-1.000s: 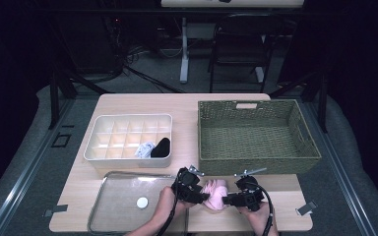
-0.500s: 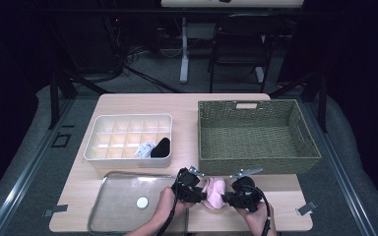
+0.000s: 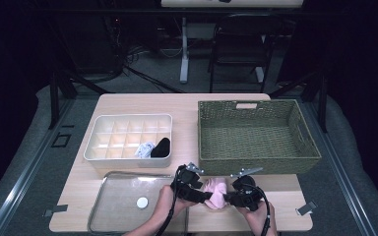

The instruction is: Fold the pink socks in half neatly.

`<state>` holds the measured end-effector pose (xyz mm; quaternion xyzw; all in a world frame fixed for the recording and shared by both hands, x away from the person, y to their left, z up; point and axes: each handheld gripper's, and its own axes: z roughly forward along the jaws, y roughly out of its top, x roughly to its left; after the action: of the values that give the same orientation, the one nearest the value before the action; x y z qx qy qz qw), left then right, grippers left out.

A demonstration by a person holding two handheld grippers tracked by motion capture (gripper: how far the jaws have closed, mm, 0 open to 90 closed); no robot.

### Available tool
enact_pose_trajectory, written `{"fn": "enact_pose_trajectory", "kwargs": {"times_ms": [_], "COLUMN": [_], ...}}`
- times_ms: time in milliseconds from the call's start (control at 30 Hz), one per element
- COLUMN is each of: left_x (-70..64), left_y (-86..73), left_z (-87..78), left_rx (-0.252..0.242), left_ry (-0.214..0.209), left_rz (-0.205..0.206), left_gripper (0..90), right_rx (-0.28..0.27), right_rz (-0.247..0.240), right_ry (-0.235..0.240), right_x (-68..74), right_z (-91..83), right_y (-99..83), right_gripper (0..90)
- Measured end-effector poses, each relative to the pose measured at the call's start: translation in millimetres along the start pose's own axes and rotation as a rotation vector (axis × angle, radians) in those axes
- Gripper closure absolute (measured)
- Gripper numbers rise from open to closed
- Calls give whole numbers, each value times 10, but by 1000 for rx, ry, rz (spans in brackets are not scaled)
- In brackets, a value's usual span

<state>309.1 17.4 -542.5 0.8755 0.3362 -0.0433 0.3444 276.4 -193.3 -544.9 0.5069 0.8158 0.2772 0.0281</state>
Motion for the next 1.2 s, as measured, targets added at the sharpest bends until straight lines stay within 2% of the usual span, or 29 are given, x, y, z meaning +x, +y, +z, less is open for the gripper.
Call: {"fn": "enact_pose_trajectory", "kwargs": {"times_ms": [100, 233, 267, 467, 567, 767, 833, 900, 933, 1100, 1200], "left_x": [35, 82, 87, 89, 85, 88, 100, 105, 112, 159, 178], "left_y": [-11, -46, -49, -52, -58, -64, -64, -63, -61, -54, -40], "left_z": [61, 131, 140, 161, 167, 174, 171, 167, 161, 111, 74], "left_rx": [24, 43, 44, 50, 41, 40, 43, 45, 49, 47, 37], "left_ry": [11, -5, -1, 9, 7, 17, 2, 1, 2, 5, 3], "left_rz": [-9, -24, -16, -14, -25, -29, -24, -23, -19, -35, -40], "left_gripper": [479, 698, 739, 756, 757, 759, 758, 757, 752, 700, 701], "right_rx": [-9, -19, -24, -38, -50, -50, -40, -34, -28, -36, -23], "right_rz": [-9, -25, -44, -64, -79, -125, -150, -150, -166, -157, -177], "right_ry": [-2, -8, -3, -8, -4, 15, 23, 28, 29, 35, 38], "right_x": [18, 70, 85, 137, 184, 292, 346, 358, 356, 352, 361], "right_z": [-13, -30, -41, -64, -82, -59, -7, 2, 24, 88, 93], "right_y": [4, 14, 24, 38, 45, 61, 63, 67, 74, 72, 85], "right_gripper": [805, 804, 805, 808, 810, 811, 813, 813, 813, 811, 812]}}
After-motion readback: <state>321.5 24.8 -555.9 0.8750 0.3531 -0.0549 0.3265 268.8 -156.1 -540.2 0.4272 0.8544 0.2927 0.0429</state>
